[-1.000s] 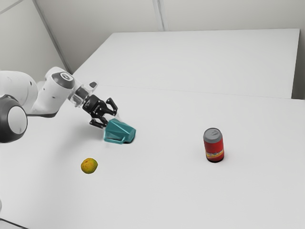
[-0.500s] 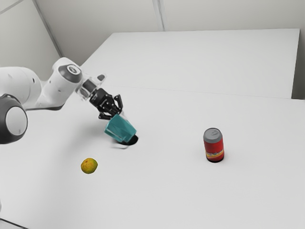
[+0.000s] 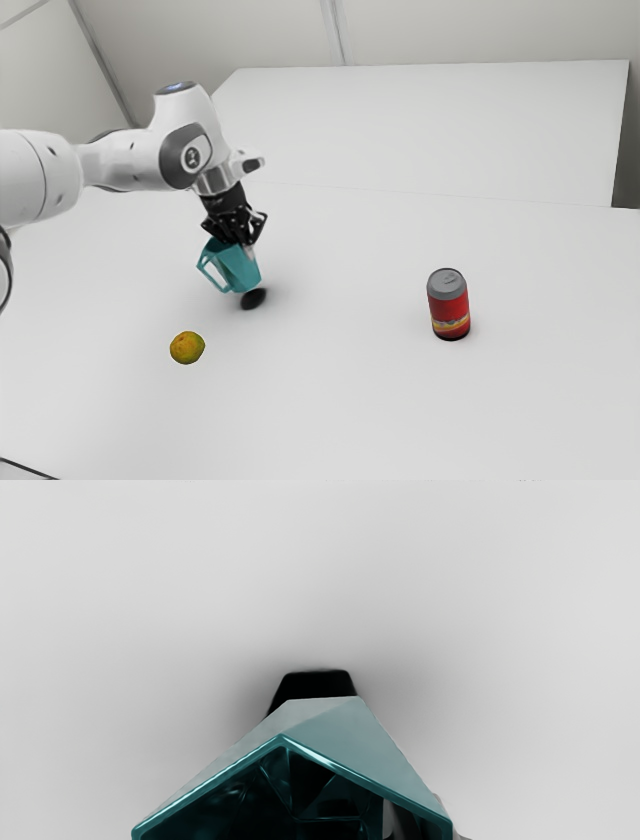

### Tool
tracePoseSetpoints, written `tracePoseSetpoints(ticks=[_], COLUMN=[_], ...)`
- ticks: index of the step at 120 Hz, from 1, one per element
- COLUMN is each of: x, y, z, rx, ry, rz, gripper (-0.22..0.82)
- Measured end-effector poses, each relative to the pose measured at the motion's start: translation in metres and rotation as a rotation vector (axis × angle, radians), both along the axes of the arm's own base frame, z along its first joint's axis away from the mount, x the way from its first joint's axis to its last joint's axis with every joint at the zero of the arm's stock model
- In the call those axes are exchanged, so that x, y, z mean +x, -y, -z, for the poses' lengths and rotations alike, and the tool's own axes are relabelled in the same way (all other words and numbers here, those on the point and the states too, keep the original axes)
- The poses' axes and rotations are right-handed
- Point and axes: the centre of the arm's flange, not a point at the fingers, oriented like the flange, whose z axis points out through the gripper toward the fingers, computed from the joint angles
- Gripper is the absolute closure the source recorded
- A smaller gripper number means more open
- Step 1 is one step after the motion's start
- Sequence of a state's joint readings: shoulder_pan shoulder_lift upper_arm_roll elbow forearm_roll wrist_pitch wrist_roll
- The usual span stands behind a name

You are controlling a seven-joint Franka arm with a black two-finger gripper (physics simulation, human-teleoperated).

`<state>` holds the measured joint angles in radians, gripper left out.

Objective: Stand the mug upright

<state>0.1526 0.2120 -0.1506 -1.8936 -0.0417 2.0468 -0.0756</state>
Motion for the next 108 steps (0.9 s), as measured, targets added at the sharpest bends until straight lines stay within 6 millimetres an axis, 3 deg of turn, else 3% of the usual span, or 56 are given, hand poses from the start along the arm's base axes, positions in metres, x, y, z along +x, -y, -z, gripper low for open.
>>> tracePoseSetpoints(ticks=[27, 78, 108], x=[-0.007, -0.004, -0.003], y=[0.023, 0.027, 0.035], z=[0.007, 0.051, 0.029], rx=[0.120, 0.128, 0.126], ry=[0.082, 0.098, 0.137], rz=[0.034, -0.063, -0.093], gripper=[0.77, 0.78, 0.28])
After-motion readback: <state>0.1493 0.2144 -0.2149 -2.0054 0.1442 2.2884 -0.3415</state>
